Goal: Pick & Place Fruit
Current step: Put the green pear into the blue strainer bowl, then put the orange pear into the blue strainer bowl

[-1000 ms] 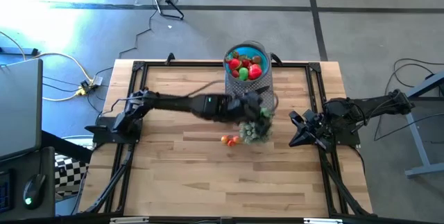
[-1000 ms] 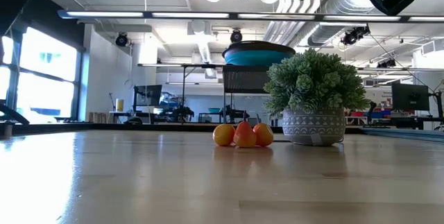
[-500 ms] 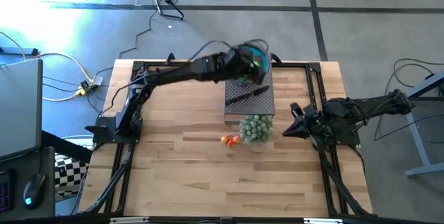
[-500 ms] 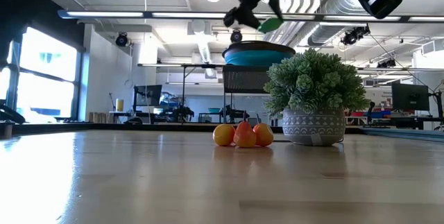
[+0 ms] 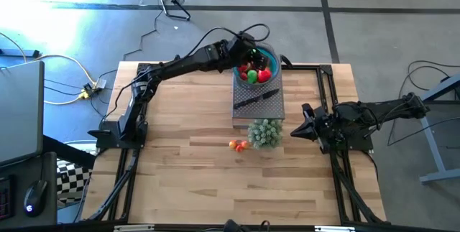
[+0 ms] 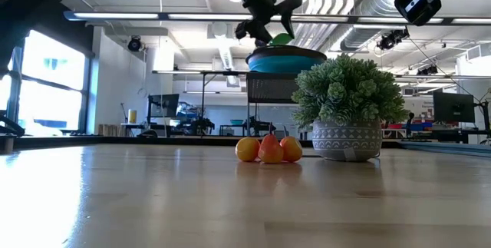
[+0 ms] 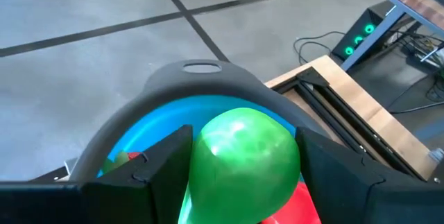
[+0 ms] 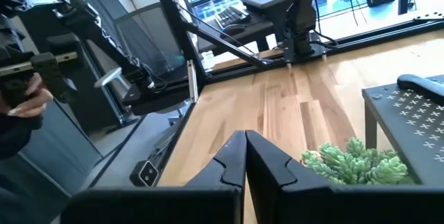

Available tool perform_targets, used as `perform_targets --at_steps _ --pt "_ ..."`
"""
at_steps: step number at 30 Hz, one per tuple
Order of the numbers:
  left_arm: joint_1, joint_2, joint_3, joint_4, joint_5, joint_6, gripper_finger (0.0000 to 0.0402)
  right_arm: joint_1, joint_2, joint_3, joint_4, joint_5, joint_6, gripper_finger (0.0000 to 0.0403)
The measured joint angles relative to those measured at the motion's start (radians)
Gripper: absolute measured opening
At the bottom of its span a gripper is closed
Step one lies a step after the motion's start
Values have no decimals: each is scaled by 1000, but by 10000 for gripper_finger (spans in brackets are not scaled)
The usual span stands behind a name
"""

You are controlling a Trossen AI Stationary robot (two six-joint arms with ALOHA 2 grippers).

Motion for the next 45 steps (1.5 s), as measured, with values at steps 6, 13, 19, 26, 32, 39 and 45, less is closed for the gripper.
perform_targets --at_steps 6,13,19,26,32,39,45 --pt "-2 0 0 10 1 0 235 0 0 0 0 0 0 2" --pt "-2 0 0 36 9 -4 235 0 0 0 0 0 5 2" --pt "-1 0 0 39 31 -19 244 0 0 0 0 8 4 2" --pt "5 14 -2 46 49 -19 297 0 0 0 -1 18 1 2" --pt "5 14 -1 50 48 -29 309 0 0 0 -2 19 8 2" --pt "3 14 -1 49 49 -31 309 0 0 0 -2 18 29 2" --pt "-5 14 -1 47 52 3 309 0 0 0 -2 18 65 3"
